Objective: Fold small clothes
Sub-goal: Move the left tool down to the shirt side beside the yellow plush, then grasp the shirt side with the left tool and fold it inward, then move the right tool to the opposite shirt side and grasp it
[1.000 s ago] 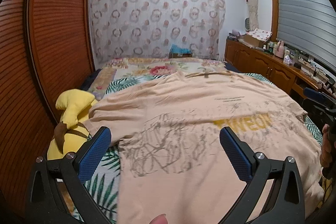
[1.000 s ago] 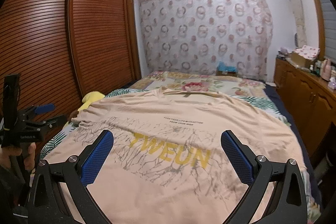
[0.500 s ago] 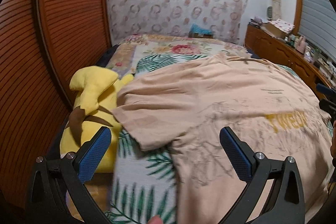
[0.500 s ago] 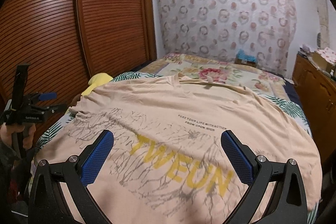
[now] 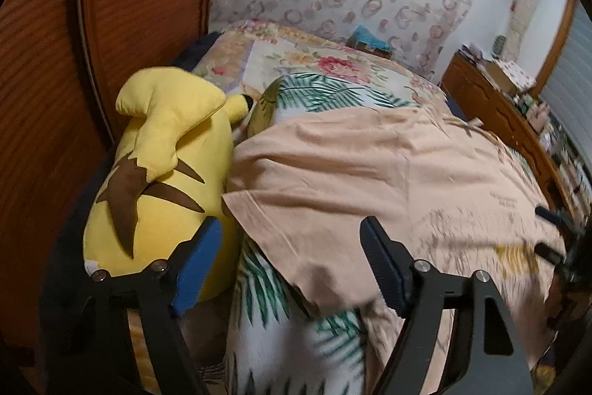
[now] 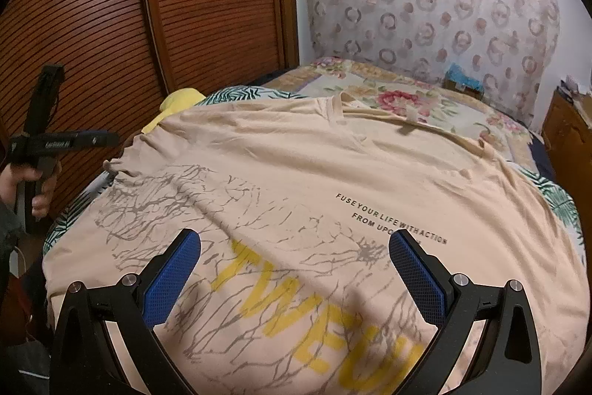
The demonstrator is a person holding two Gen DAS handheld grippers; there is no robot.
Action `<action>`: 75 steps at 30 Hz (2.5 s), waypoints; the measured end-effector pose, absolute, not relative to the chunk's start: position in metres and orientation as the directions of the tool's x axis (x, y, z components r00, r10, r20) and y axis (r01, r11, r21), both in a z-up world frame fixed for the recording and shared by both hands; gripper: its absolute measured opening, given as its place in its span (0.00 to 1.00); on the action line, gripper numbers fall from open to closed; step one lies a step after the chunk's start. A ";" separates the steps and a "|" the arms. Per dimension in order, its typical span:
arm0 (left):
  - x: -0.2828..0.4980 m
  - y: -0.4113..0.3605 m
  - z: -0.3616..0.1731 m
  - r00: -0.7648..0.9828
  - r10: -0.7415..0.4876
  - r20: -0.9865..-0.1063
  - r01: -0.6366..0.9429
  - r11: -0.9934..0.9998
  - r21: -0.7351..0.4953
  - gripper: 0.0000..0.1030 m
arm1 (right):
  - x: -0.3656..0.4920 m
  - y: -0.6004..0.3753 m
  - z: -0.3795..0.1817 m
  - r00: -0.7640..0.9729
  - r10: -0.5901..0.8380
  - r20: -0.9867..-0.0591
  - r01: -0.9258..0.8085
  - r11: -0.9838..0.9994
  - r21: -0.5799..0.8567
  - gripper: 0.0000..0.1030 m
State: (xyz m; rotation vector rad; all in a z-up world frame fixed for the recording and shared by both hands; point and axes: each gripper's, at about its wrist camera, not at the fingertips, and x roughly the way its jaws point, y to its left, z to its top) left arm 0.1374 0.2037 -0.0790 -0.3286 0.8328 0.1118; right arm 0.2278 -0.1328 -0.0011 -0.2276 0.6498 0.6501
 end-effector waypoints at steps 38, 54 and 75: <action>0.166 0.230 -0.105 0.568 -0.004 -0.823 -0.305 0.928 -0.216 0.46 | 0.246 -0.122 -0.017 0.591 0.451 -0.669 -0.598 0.802 0.012 0.98; 0.165 0.192 -0.060 0.695 -0.061 -0.716 -0.160 0.958 -0.237 0.04 | 0.249 -0.126 -0.015 0.580 0.462 -0.671 -0.598 0.801 0.034 0.98; 0.177 0.107 -0.037 0.699 -0.125 -0.704 0.054 0.991 -0.122 0.78 | 0.246 -0.125 -0.012 0.594 0.438 -0.675 -0.586 0.810 0.010 0.98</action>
